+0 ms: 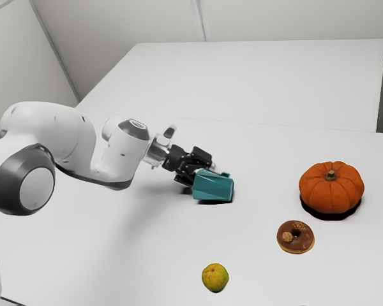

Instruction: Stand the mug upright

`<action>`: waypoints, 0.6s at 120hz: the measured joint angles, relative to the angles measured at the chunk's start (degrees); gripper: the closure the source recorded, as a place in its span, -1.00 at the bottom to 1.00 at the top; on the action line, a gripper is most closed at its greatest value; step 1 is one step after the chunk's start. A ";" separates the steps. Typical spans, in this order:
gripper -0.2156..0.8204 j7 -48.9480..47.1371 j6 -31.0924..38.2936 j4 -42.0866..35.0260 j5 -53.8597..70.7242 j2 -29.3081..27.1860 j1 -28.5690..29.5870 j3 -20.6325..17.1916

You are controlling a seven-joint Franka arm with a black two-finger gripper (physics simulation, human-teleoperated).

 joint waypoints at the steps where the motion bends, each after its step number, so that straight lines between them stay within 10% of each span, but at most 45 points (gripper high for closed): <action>1: -0.08 0.03 0.00 0.00 -0.01 0.00 -0.03 0.00; 36: 0.58 0.87 -0.02 0.00 -0.47 -0.58 -0.63 0.00; 72: 0.84 1.11 0.77 -0.35 0.09 -5.22 -1.72 0.02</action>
